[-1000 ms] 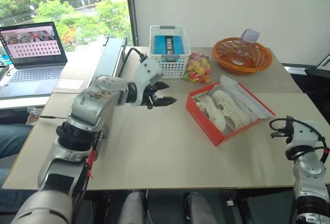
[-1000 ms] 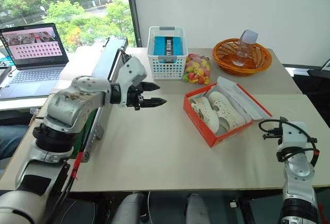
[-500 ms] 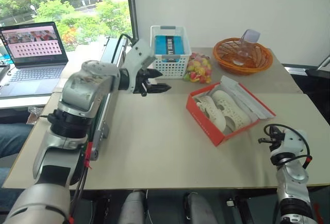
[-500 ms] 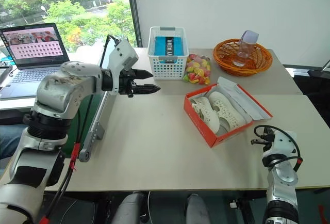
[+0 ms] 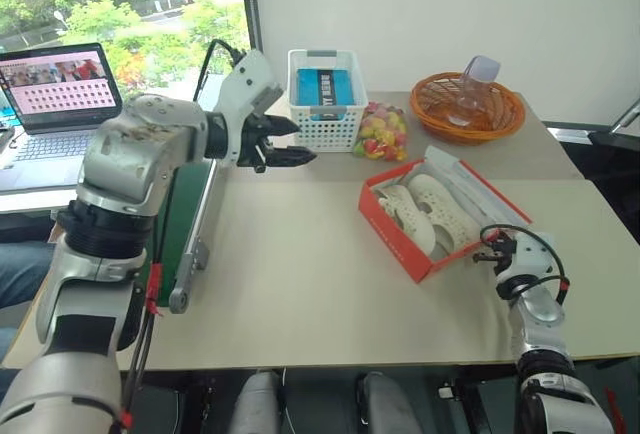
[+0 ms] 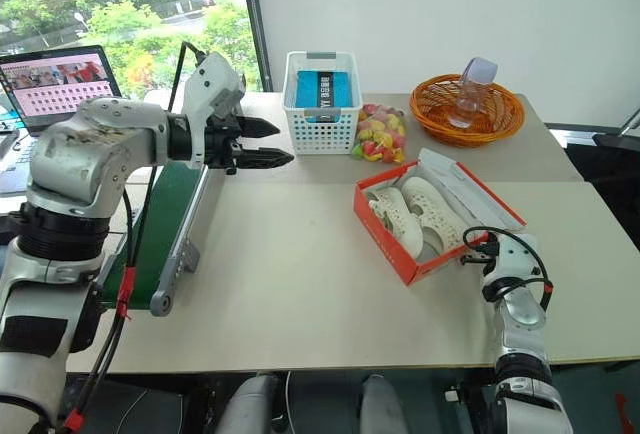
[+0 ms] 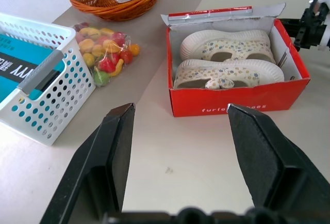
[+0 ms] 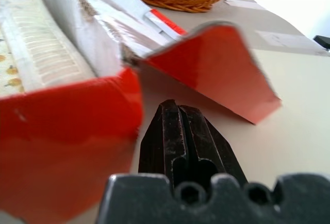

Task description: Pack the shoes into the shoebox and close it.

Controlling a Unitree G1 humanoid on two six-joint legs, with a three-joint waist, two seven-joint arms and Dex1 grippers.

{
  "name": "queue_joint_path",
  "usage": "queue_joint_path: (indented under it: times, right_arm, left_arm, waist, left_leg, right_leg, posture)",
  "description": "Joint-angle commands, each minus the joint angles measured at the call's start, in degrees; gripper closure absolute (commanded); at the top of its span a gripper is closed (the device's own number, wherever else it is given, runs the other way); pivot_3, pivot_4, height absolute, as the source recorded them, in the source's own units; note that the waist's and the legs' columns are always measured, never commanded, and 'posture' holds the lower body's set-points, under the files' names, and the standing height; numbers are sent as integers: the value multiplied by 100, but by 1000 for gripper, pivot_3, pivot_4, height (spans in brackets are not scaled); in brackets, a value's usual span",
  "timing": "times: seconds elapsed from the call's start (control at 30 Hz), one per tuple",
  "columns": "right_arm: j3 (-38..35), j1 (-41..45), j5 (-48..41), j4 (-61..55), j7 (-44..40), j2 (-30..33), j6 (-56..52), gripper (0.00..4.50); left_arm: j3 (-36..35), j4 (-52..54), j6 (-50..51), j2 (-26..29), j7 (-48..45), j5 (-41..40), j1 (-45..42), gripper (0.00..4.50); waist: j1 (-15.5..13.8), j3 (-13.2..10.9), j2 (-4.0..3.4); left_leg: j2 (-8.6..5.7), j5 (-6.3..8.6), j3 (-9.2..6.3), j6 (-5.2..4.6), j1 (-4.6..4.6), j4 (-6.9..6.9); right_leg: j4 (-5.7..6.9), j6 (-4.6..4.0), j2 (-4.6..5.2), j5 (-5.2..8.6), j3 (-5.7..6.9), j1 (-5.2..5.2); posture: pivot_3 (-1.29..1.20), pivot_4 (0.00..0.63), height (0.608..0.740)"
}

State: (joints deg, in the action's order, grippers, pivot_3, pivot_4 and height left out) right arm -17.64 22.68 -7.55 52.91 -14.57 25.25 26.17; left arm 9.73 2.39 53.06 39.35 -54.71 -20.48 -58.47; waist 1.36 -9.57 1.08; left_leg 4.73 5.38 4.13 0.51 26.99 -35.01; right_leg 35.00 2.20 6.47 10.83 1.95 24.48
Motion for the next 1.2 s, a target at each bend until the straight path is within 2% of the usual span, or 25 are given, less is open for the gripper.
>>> queue_joint_path:
  times: [0.03,0.23,0.43,0.6,0.83,0.97,1.2]
  right_arm:
    - [61,215,181,153,123,173,433,4421]
    - [310,199,625,-252,447,267,821,4421]
    - [489,133,877,-1006,409,531,783,4421]
    - [716,-16,1093,-2328,103,870,495,4421]
    - [1057,-192,990,-3839,-441,865,-296,4421]
    - [1232,-408,435,-4858,-802,556,-1199,4421]
    - [1488,63,-216,-5324,-1595,446,-2388,4421]
  left_arm:
    - [-228,324,136,111,41,-111,-44,1461]
    - [-277,463,278,83,150,-175,11,1461]
    - [-257,405,230,-10,240,-210,10,1461]
    - [-251,399,138,-183,316,-256,109,1461]
    - [-320,419,-24,-335,452,-248,292,1461]
    - [-436,407,-155,-382,573,-241,408,1461]
    - [-613,588,-288,-482,893,-253,752,1461]
  waist:
    - [8,0,0]
    - [42,0,0]
    - [104,-3,-3]
    - [99,-4,-5]
    - [90,-5,-3]
    - [94,-5,-3]
    - [45,-5,-3]
  left_leg:
    - [0,0,0,0,0,0]
    - [-1,0,-1,0,-4,1]
    - [-4,-1,-1,-1,-5,1]
    - [-4,-1,-3,-1,-10,1]
    - [-5,-1,-7,-1,-13,-1]
    - [-3,-1,-8,-1,-14,0]
    - [-3,0,-9,0,-13,-3]
  right_leg:
    - [0,0,0,0,0,0]
    - [2,0,0,0,-1,0]
    - [4,1,0,-1,-6,0]
    - [5,1,-1,0,-7,-3]
    - [5,0,-2,0,-7,-7]
    - [6,0,-3,0,-7,-5]
    - [5,0,-1,-1,-4,-8]
  posture:
    - [0,150,735]
    - [0,150,735]
    - [0,150,735]
    - [0,150,735]
    - [0,150,735]
    - [0,150,735]
    - [0,150,735]
